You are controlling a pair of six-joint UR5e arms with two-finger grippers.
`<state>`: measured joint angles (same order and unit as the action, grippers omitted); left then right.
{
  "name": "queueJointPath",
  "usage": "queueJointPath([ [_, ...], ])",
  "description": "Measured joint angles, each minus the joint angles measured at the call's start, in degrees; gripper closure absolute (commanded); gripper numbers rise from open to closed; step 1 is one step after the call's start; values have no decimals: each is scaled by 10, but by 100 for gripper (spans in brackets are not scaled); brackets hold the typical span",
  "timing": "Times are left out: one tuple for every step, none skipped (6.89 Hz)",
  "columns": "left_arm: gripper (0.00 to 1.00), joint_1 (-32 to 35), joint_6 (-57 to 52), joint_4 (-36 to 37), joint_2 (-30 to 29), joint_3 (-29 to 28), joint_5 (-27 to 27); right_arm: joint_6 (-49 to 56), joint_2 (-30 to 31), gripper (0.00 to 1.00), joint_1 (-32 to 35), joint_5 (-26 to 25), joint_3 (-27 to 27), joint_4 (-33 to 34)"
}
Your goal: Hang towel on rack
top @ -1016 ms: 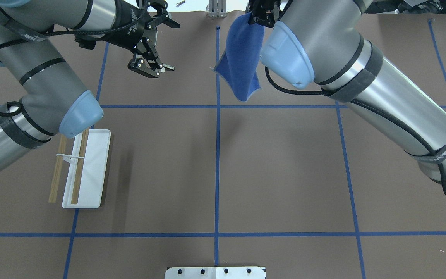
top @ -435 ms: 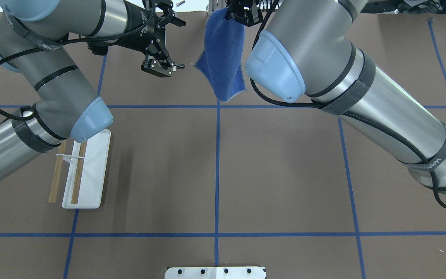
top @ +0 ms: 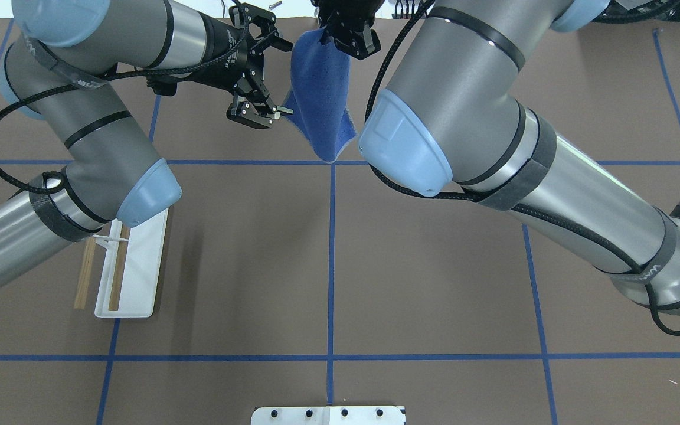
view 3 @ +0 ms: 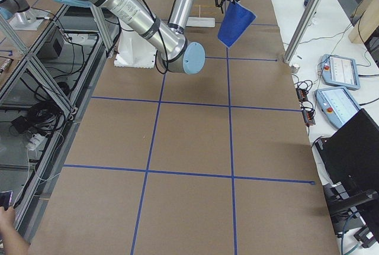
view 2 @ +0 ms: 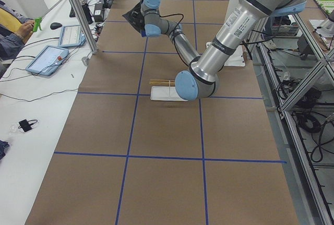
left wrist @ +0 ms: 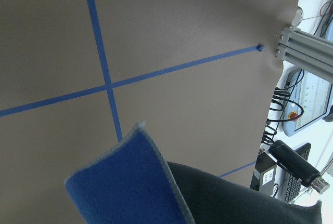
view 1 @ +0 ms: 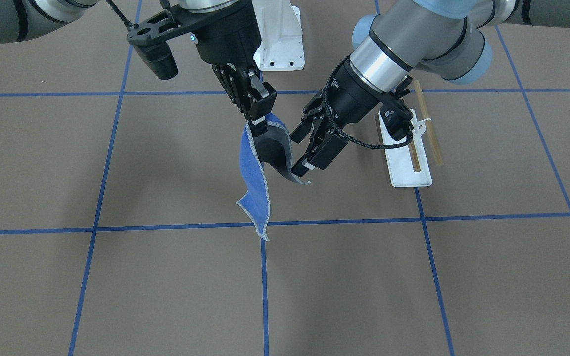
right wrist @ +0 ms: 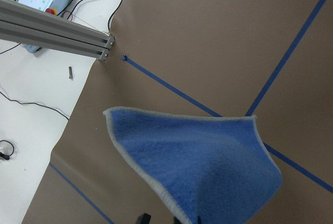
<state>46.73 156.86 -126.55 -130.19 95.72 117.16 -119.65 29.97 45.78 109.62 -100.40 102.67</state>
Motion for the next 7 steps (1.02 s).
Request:
queueJointPath([
  [13,-4,0,-1,0,0,0,14,0,100,-7,-10,-4,-1],
  [48,-7,0,-6,0,0,0,26,0,100,-10,-14,-5,-1],
  [91,-10,-1,-13,1,0,0,32,1,100,-11,-16,-8,-1],
  [100,-11,-3,-18,2,0,0,36,1,100,-11,-16,-12,-1],
  [100,-12,-5,-26,4,-1,1,41,3,100,-11,-17,-14,-1],
  [100,-12,-7,-34,6,-1,1,45,6,67,-11,-16,-16,-1],
  [100,-12,-13,-38,6,-2,1,49,10,1,-11,-17,-20,-1],
])
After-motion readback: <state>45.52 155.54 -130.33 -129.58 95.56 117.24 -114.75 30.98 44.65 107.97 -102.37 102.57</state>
